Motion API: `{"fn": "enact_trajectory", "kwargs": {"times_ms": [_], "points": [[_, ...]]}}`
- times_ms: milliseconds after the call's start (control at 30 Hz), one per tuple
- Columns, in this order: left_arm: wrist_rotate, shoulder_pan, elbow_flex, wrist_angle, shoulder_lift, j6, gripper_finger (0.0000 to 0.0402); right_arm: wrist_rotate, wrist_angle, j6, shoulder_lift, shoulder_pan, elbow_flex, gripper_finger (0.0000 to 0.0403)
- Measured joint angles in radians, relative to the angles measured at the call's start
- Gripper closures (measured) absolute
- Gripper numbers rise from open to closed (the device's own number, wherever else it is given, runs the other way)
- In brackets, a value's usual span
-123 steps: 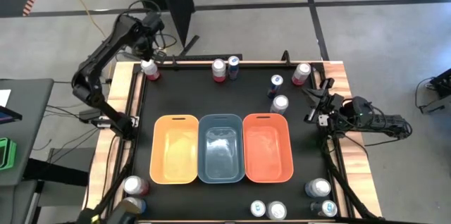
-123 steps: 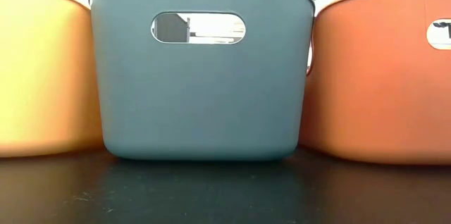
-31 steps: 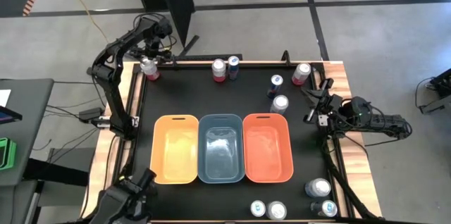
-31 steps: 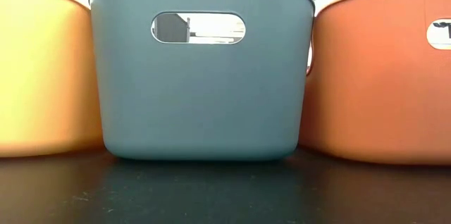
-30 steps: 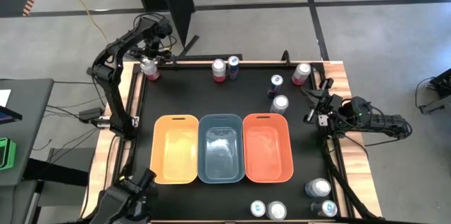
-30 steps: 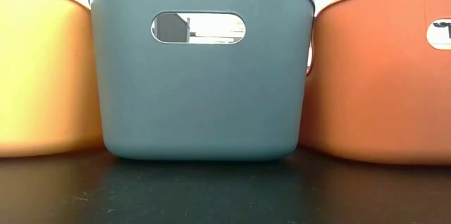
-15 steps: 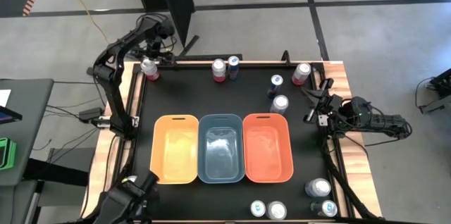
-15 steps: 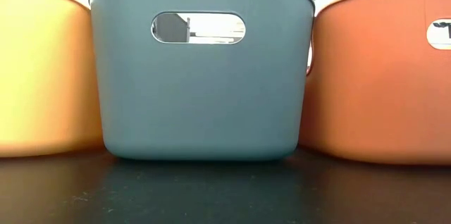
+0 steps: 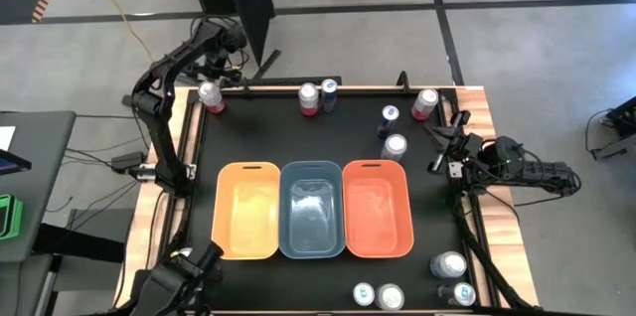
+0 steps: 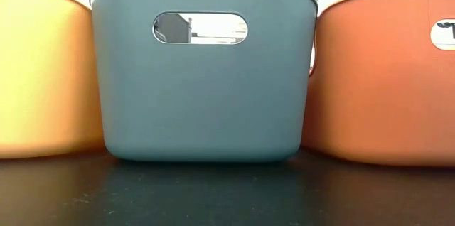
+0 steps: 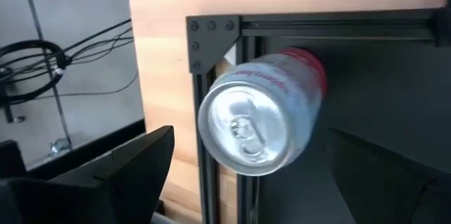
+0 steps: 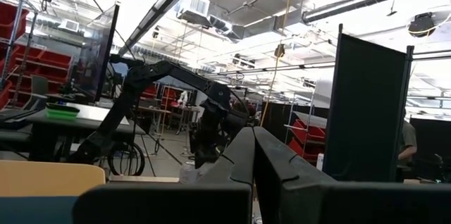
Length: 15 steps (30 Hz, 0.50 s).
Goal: Sort soda cans
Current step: Put the top left pink-white soda can into the yellow bin
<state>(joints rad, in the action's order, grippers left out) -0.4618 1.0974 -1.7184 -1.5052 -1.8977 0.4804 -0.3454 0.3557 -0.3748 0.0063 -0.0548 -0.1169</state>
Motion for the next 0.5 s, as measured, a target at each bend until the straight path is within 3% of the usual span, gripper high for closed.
{"fn": "enact_trajectory", "kwargs": {"times_ms": [500], "points": [[-0.008,0.007,0.008,0.055,0.000,0.030,0.0016,0.000,-0.003,0.000,0.000,0.000,0.000,0.0381]]}}
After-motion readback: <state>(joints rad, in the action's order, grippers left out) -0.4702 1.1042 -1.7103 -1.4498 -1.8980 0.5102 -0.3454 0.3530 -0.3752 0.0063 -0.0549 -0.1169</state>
